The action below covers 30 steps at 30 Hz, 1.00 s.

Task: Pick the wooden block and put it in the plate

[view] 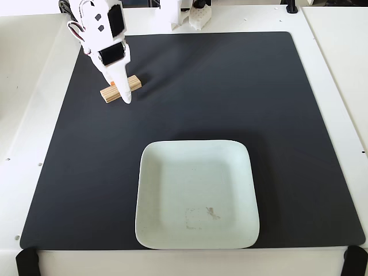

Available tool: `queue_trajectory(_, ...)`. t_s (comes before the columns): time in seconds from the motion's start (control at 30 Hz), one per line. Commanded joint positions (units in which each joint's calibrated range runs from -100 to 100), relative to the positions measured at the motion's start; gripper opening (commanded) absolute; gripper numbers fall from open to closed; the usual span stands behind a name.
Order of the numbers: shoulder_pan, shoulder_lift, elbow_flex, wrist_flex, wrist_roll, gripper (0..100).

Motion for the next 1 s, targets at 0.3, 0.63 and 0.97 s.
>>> queue_trajectory(0.3,0.7,0.5,7.7,-6.9,1.7,26)
queue_trajectory(0.63,0.9,0.5,16.6,-17.6,2.0,0)
queue_trajectory(0.97,-0.6,-1.8,17.8,-22.4,2.2,1)
